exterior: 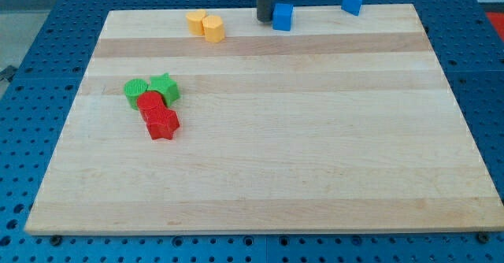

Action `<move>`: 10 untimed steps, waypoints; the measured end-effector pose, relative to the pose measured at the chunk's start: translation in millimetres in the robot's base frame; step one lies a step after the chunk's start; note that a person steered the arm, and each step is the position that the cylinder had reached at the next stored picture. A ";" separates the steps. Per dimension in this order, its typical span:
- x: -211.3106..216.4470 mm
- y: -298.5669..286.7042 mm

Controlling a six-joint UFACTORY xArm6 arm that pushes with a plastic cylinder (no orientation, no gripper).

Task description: Slightly move the blue block to the right side

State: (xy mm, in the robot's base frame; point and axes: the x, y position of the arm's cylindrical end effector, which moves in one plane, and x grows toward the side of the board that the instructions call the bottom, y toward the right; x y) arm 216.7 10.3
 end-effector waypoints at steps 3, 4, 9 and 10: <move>-7.9 52.3; -24.7 68.0; -23.9 95.9; -24.2 105.7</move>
